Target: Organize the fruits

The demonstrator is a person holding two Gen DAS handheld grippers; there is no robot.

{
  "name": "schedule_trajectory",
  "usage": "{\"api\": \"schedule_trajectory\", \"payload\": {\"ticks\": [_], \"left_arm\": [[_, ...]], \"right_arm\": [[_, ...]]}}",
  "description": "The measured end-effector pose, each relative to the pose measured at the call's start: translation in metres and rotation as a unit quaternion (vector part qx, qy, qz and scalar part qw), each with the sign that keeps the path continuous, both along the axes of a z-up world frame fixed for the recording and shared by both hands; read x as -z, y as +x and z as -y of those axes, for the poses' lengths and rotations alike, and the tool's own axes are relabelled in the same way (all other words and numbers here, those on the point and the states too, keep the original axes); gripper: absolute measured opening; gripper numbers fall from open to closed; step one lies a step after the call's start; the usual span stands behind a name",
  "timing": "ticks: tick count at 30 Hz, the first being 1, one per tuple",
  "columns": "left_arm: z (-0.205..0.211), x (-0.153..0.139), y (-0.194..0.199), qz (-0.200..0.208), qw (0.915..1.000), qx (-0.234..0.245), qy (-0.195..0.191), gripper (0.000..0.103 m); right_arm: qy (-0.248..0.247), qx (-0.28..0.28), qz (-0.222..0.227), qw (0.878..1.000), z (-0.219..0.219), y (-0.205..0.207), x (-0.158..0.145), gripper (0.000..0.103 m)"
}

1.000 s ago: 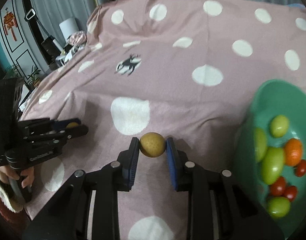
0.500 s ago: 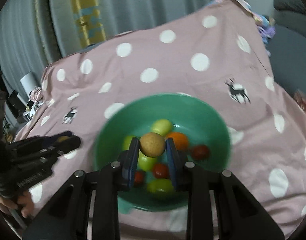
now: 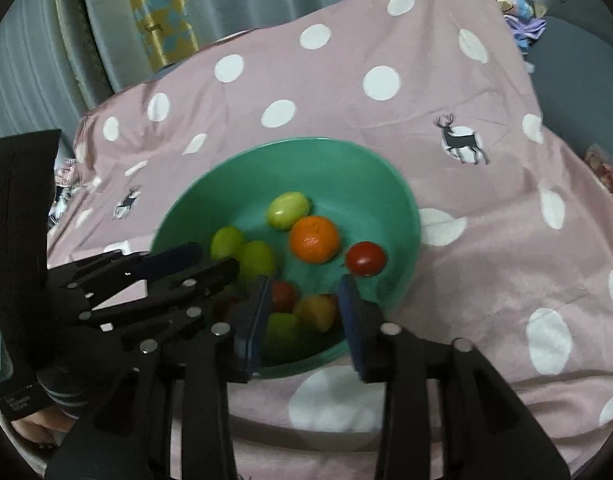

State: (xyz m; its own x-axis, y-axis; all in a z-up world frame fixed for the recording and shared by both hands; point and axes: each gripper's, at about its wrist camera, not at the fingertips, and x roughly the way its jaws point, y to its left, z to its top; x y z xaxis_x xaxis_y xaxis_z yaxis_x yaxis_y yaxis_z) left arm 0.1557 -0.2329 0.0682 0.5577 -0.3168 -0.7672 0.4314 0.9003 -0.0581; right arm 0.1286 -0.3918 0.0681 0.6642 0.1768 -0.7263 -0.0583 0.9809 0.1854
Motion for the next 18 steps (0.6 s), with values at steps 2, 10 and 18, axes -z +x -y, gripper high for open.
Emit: {"api": "schedule_trajectory", "payload": {"ticks": [2, 10, 18], "left_arm": [[-0.004, -0.002, 0.0, -0.005, 1.0, -0.008, 0.0, 0.053], [-0.002, -0.021, -0.009, -0.029, 0.9995, 0.001, -0.01, 0.101], [0.003, -0.02, -0.027, -0.11, 0.9939, -0.006, -0.006, 0.102]], "right_arm": [[0.003, 0.014, 0.001, 1.0, 0.004, -0.002, -0.004, 0.041], [0.047, 0.066, 0.0, 0.997, 0.036, -0.018, -0.02, 0.103], [-0.018, 0.083, -0.035, 0.996, 0.033, -0.034, -0.037, 0.103]]}}
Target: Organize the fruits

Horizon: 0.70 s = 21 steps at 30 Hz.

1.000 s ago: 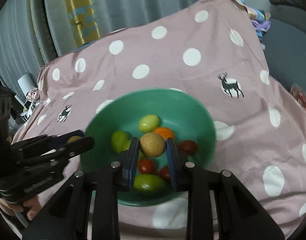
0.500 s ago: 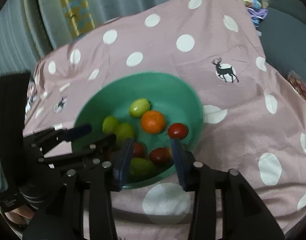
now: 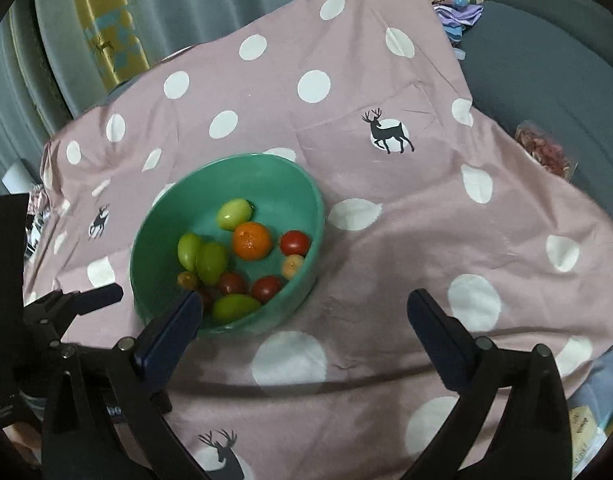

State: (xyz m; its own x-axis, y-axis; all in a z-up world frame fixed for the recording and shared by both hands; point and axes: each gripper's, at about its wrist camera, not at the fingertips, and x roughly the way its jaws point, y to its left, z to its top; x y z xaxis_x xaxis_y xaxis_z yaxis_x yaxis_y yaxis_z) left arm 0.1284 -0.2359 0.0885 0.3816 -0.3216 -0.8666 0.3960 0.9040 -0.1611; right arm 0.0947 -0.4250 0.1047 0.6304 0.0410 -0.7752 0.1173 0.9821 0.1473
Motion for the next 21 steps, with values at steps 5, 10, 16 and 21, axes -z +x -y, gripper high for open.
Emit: {"api": "schedule_trajectory", "payload": {"ticks": [5, 10, 16, 21], "left_arm": [[-0.001, 0.016, -0.002, -0.038, 0.9991, -0.017, 0.003, 0.102], [-0.009, 0.029, 0.0, -0.045, 0.9983, -0.037, 0.012, 0.102], [-0.019, 0.036, 0.004, -0.066, 0.9966, -0.048, -0.005, 0.102], [-0.02, 0.034, 0.001, -0.046, 0.9974, -0.054, -0.008, 0.102]], "right_arm": [[-0.001, -0.019, -0.012, 1.0, -0.005, -0.001, 0.003, 0.103], [-0.01, -0.011, -0.035, 0.999, -0.006, 0.002, 0.01, 0.103], [-0.015, -0.002, -0.041, 0.999, -0.005, 0.004, 0.013, 0.103], [-0.022, 0.005, -0.05, 0.999, -0.004, 0.005, 0.018, 0.103]]}}
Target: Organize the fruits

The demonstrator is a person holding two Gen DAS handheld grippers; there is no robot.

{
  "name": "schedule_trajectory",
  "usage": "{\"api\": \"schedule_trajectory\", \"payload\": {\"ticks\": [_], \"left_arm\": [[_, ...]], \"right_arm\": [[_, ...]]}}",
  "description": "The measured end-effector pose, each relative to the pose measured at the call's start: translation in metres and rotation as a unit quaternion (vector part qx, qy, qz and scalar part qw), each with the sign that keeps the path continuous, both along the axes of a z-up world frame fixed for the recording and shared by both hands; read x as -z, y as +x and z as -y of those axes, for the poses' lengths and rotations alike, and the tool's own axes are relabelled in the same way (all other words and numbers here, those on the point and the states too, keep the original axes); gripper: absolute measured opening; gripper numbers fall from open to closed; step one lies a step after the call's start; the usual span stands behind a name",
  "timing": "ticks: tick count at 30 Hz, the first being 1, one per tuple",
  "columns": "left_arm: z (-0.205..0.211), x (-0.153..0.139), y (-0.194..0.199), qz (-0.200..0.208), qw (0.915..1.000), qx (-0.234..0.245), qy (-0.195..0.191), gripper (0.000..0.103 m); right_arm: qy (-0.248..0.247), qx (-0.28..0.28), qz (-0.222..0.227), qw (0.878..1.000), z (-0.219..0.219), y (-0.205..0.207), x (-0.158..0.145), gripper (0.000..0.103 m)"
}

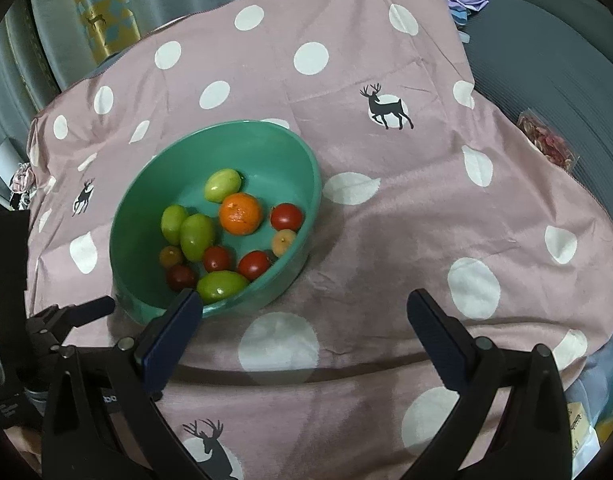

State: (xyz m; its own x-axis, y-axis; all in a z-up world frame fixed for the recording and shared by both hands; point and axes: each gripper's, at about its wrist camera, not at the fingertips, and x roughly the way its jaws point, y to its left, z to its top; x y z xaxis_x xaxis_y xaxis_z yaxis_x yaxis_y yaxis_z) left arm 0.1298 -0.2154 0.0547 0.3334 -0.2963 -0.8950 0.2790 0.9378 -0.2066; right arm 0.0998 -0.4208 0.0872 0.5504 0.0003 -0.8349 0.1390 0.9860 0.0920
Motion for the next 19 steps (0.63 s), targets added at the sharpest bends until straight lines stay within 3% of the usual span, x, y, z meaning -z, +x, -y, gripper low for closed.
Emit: {"api": "schedule_trajectory", "payload": {"ticks": [6, 13, 19], "left_arm": [[-0.0005, 0.0004, 0.0012, -0.005, 0.9997, 0.001, -0.023, 0.102], [0.0069, 0.0026, -0.0006, -0.006, 0.9999, 0.009, -0.005, 0.102], [0.0071, 0.0, -0.003, 0.023, 0.9997, 0.005, -0.007, 0.102]], "right_arm": [[-0.014, 0.006, -0.005, 1.0, 0.0003, 0.0019, 0.002, 0.103], [-0.017, 0.005, -0.009, 1.0, -0.0032, 0.0027, 0.0035, 0.103], [-0.021, 0.006, -0.014, 1.0, -0.0041, 0.0043, 0.006, 0.103]]}}
